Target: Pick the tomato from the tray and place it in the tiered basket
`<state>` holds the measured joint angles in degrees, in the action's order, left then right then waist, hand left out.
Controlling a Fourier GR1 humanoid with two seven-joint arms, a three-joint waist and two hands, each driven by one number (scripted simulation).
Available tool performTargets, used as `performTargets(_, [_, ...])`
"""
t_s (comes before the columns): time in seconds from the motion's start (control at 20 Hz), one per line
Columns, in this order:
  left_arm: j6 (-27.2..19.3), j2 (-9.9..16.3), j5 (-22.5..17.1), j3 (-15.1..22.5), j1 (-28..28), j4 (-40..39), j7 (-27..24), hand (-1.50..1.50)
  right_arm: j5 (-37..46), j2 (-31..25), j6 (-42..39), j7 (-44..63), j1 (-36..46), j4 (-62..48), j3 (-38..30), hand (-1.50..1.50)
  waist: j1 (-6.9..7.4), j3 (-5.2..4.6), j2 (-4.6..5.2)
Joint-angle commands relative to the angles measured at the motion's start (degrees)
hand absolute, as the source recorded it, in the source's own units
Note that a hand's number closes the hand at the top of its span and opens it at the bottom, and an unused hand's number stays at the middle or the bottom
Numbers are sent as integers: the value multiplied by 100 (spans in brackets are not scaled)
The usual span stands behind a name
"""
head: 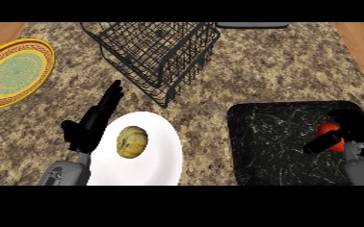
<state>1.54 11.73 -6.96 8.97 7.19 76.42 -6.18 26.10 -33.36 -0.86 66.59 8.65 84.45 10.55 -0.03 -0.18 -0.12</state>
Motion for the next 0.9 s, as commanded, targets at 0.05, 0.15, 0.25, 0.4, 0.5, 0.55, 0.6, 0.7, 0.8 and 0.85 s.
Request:
performTargets(0.05, [-153,-291,132,17,23,-100,-12,0,745,411,617,100,98,-297,-111,150,15,18,13])
performTargets(0.15, [-59,-265,207,99,-204,99,15,0,741,455,271,241,268,-111,-280,150,24,17,7])
performTargets(0.25, [-126,-193,202,-33,165,292,447,0,946,610,285,157,298,-245,-257,150,28,19,8])
performTargets(0.4, [-128,-248,293,-21,-99,375,227,0,1331,828,284,172,423,-388,-198,150,47,18,10])
performTargets(0.5, [172,-202,72,-240,73,44,200,0,1252,652,0,164,387,-135,-486,150,14,16,11])
performTargets(0.55, [-9,-293,266,-180,168,30,238,0,1376,617,-92,276,-353,956,-285,150,-35,15,0])
performTargets(0.6, [233,-118,102,-376,257,-138,21,0,1595,880,-214,598,-157,1127,96,150,-28,13,1])
performTargets(0.7, [-67,-334,368,-54,-74,-48,26,0,2190,1333,-96,846,-625,1779,1003,150,-84,4,-29])
performTargets(0.8, [209,-57,94,-333,-66,0,20,0,2872,1698,2,849,-942,2008,1802,150,-55,-1,-41])
performTargets(0.85, [125,-180,289,-216,39,-281,-154,0,3138,1898,-114,1143,-825,2186,1972,150,-78,-2,-19])
